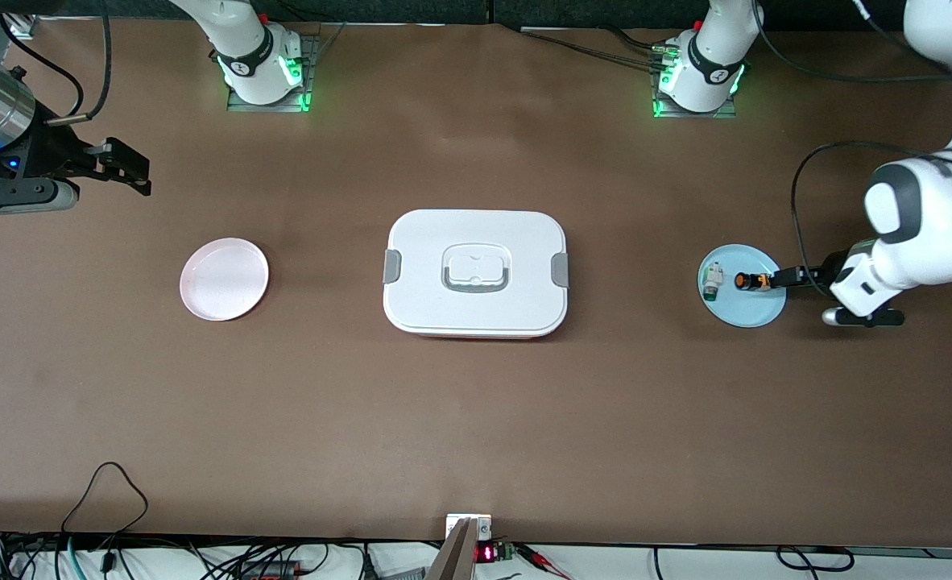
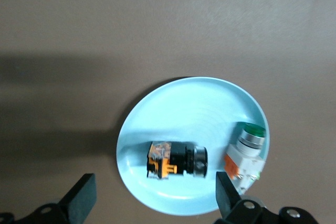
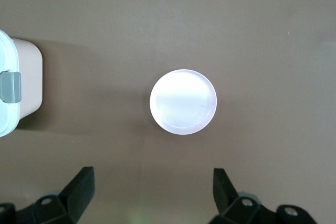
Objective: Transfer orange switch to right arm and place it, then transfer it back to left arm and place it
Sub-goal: 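Reach the left gripper to the orange switch on the blue plate and grasp it, then lift the orange switch with the left gripper toward the white box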
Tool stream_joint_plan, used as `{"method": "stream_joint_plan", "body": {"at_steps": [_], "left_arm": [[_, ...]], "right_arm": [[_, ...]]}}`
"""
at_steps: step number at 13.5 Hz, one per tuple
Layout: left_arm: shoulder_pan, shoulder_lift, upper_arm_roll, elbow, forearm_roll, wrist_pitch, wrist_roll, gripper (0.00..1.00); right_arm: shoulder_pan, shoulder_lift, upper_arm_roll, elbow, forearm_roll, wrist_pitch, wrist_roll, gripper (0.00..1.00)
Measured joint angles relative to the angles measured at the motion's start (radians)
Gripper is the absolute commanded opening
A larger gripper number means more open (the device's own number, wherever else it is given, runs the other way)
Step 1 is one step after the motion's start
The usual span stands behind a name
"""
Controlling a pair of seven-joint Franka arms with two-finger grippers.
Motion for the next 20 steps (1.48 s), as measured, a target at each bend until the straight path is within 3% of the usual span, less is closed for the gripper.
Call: {"method": "stream_joint_plan", "body": {"at_steps": [4, 8, 17, 18, 20], "left_arm": [[-0.005, 0.054, -0.009, -0.001, 0.0, 0.041, 0.006, 1.0], [-0.01, 0.07, -0.027, -0.004, 0.0, 0.042, 0.007, 1.0], [-0.011, 0.122, -0.028, -0.012, 0.0, 0.042, 0.011, 0.98], [-0.011, 0.126, -0.028, -0.012, 0.0, 0.042, 0.011, 0.93], [-0.011, 0.128, -0.028, -0.012, 0.0, 0.042, 0.011, 0.59]], "right_arm": [[-0.012, -0.001, 0.013, 0.0, 0.002, 0.0, -0.016, 1.0], [-0.077, -0.002, 0.092, 0.0, 0.014, -0.001, -0.017, 1.0], [-0.082, -0.001, 0.096, 0.0, 0.014, -0.008, -0.018, 1.0], [-0.082, -0.002, 0.096, 0.0, 0.014, -0.009, -0.018, 1.0], [-0.082, -0.002, 0.097, 0.0, 0.014, -0.011, -0.018, 1.0]]}}
